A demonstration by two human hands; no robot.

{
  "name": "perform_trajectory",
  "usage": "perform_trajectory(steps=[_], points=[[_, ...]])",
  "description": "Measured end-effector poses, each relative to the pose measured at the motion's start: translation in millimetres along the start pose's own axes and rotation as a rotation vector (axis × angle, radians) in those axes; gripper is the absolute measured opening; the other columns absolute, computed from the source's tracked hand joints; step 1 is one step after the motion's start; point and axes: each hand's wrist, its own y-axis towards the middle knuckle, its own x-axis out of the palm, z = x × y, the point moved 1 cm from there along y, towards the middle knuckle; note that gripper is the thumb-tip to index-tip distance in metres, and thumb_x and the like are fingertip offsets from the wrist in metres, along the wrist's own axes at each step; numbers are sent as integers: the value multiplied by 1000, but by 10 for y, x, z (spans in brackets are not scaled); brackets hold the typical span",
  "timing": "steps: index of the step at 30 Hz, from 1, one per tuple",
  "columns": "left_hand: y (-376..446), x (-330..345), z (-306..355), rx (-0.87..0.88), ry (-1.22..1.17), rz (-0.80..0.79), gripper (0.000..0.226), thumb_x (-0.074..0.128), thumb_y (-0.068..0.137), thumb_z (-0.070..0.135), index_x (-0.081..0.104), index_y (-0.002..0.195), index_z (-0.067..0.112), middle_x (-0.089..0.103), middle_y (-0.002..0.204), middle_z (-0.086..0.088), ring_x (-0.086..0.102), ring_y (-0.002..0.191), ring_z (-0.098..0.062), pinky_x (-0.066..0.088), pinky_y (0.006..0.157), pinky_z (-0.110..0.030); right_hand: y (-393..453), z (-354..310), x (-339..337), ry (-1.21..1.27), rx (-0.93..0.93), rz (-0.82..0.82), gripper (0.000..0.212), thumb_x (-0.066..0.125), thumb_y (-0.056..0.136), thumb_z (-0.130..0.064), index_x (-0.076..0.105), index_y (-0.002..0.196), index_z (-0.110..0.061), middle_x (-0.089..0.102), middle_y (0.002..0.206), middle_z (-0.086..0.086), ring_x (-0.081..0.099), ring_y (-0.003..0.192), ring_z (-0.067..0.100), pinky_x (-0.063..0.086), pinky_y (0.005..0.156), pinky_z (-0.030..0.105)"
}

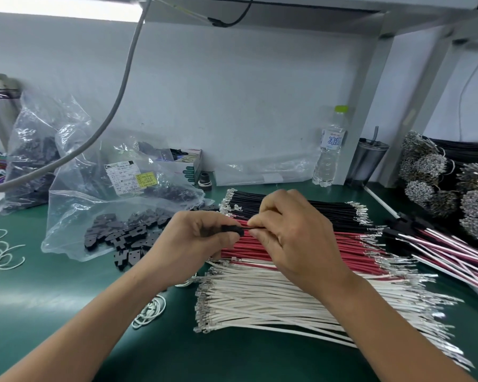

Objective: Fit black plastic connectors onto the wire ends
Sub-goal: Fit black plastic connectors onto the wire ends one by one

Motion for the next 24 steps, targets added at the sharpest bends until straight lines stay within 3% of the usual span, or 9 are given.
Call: perform_trajectory(steps=[2, 4, 7, 13, 17, 20, 24], points=[[17, 29, -24, -4, 17, 70, 19, 77, 90, 10, 81, 94, 29, 73, 74, -9, 62, 59, -11, 55, 60, -24, -22, -11, -11, -14, -5, -24, 5, 74, 87, -30, 72, 88, -26, 55, 89, -13, 48, 83, 10, 42, 65, 24], [30, 34, -49, -8, 47, 112, 19, 78, 89, 10, 81, 95, 27, 72, 75, -12, 61, 58, -13, 54, 60, -26, -74, 5, 28, -10, 65, -172, 6, 72, 88, -33, 73, 82, -31, 58, 83, -17, 49, 81, 5, 45, 63, 27], [19, 48, -79, -10, 109, 120, 17, 78, 89, 11, 81, 94, 28, 71, 74, -13, 59, 59, -14, 52, 57, -24, -173, 32, 125, -53, 192, -371, 11, 66, 91, -43, 76, 93, -39, 64, 90, -21, 53, 90, 1, 40, 66, 27], [36, 38, -99, -11, 125, 185, 21, 80, 89, 18, 78, 105, 31, 71, 75, -13, 58, 57, -12, 53, 58, -26, -133, 62, 184, 22, 385, -505, 5, 70, 89, -42, 74, 91, -41, 64, 87, -26, 57, 85, -4, 41, 68, 26], [24, 33, -89, 0, 99, 196, 18, 78, 90, 15, 78, 101, 30, 74, 76, -10, 63, 56, -13, 56, 59, -24, -146, 43, 193, -9, 340, -471, 6, 67, 92, -36, 73, 89, -36, 62, 91, -23, 56, 89, -2, 45, 73, 28], [27, -3, -98, -12, 62, 221, 20, 77, 91, 14, 78, 106, 26, 75, 77, -10, 63, 56, -14, 59, 63, -30, -153, 56, 177, -2, 326, -438, 8, 61, 96, -34, 68, 92, -35, 61, 95, -21, 56, 90, -1, 47, 78, 29], [41, -52, -84, -46, -83, 215, 18, 75, 91, 11, 80, 105, 21, 77, 77, -9, 62, 57, -15, 54, 57, -23, -123, 153, 74, 232, 370, -336, 14, 58, 99, -25, 65, 96, -37, 60, 94, -23, 57, 91, -3, 45, 78, 18]])
